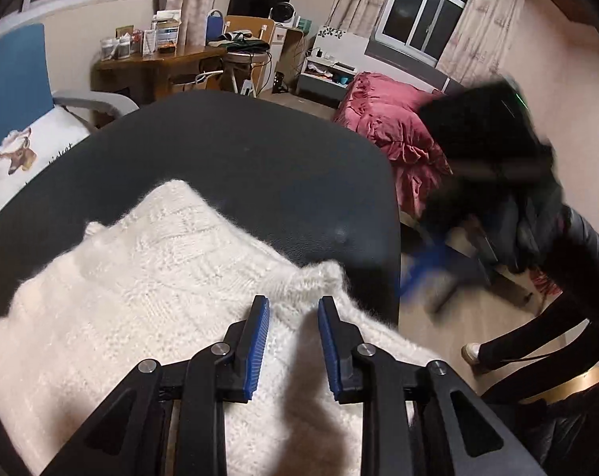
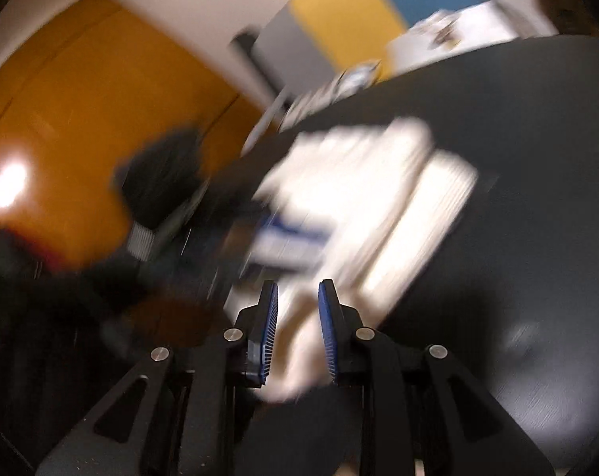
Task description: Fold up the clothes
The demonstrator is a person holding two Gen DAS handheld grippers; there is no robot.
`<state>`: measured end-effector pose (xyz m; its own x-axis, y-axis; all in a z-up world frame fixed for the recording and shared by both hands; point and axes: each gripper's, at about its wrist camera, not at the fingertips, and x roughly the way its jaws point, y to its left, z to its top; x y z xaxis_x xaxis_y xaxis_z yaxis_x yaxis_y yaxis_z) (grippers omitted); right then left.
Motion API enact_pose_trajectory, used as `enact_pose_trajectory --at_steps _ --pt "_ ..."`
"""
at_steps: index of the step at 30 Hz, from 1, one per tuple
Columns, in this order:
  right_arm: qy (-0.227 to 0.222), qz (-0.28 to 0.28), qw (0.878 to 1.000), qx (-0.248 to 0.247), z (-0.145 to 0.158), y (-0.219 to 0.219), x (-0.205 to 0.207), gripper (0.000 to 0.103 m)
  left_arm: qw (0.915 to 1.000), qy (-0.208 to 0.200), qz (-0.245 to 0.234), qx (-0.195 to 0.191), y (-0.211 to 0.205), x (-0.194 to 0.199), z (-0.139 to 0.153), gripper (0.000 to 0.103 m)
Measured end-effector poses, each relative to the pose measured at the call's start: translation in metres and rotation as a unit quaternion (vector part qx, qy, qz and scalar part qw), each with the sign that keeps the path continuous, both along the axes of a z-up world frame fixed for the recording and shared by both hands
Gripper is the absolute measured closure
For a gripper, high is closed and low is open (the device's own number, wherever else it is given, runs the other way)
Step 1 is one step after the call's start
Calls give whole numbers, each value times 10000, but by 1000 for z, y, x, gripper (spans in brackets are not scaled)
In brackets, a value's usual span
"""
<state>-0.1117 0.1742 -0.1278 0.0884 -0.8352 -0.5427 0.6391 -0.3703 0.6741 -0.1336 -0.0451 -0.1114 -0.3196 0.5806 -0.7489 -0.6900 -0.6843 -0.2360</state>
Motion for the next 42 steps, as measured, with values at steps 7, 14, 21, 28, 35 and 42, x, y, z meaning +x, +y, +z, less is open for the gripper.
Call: enact_pose_trajectory --at_steps 7,14,21,28,35,42 --pt "-100 120 9996 251 -30 -20 29 57 9989 -89 -114 -448 25 -9 -8 78" --pt "-574 312 9948 783 -70 -26 42 96 9949 -304 283 -919 43 -16 -29 75" --pt "-823 38 9955 464 -58 -17 38 87 9958 -249 829 286 -10 -4 4 75" --pt "566 -756 9949 346 29 5 28 53 9717 245 2070 1111 -120 36 33 75" --pt "901 -718 9831 1421 3 -75 1 55 9758 129 2171 210 -113 58 -14 75" --pt "513 -1041 9832 1407 -14 -68 -18 61 9665 291 2323 1051 -126 64 9 75"
